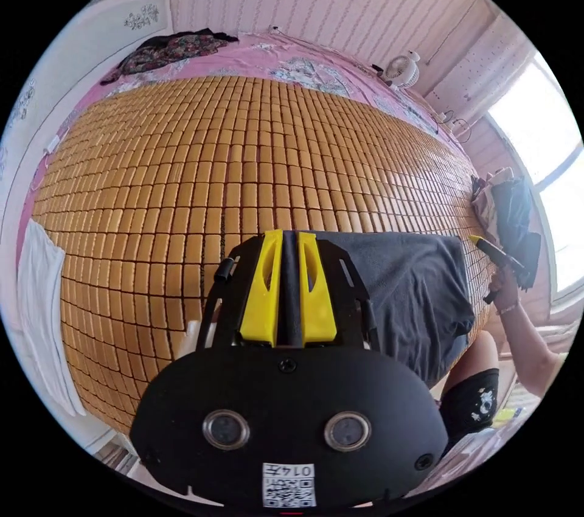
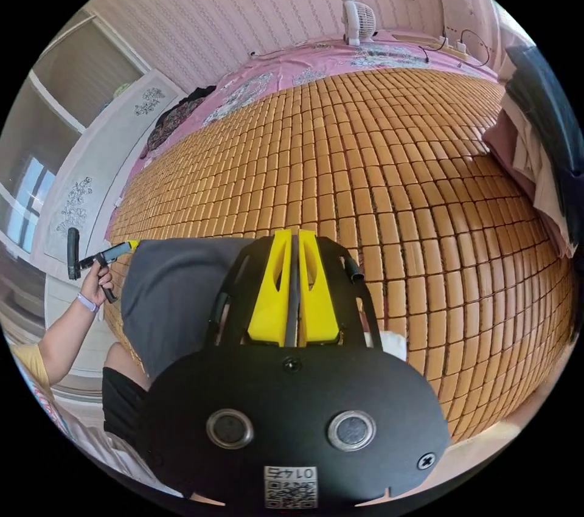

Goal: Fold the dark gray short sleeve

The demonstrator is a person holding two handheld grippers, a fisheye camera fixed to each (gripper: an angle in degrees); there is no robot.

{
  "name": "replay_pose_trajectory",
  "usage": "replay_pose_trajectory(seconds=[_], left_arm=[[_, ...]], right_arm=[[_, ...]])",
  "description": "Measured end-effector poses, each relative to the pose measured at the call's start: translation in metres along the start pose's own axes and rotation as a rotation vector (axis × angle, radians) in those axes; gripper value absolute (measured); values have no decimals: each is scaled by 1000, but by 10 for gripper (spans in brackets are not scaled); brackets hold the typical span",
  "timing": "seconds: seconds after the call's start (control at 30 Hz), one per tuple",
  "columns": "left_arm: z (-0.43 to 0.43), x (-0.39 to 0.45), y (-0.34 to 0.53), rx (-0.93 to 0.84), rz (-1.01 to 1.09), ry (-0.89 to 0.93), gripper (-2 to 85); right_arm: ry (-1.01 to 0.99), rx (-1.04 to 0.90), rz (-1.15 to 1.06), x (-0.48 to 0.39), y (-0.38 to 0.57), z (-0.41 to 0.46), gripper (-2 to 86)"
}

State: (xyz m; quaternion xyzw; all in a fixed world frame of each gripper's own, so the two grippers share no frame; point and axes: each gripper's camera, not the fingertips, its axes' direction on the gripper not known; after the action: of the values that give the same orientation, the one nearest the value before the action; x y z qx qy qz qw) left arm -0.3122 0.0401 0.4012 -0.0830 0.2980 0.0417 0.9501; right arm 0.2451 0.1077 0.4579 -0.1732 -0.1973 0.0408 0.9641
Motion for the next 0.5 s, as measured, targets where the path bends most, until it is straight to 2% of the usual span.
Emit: replay_pose_trajectory(seconds=[0.07,0.2,0.37,0.43,0.5], left_arm=[[-13,25,18,-10,116,-1,50],[-19,99,77,-135,331,187,50],[9,168,126,-285,397,286,68],[30,180,135,-375,364,276,65],[33,184,138,-379,369,250,40]], right_arm=[[-20,-25,-162,-27,13,-10,22],[-113,-186,-492,-97,62,-15,46],[-204,-344,-616,-152,102,3,69],[-187,-398,-625,-164,109,16,67],[-109,-456,-644,-176,116,31,41]])
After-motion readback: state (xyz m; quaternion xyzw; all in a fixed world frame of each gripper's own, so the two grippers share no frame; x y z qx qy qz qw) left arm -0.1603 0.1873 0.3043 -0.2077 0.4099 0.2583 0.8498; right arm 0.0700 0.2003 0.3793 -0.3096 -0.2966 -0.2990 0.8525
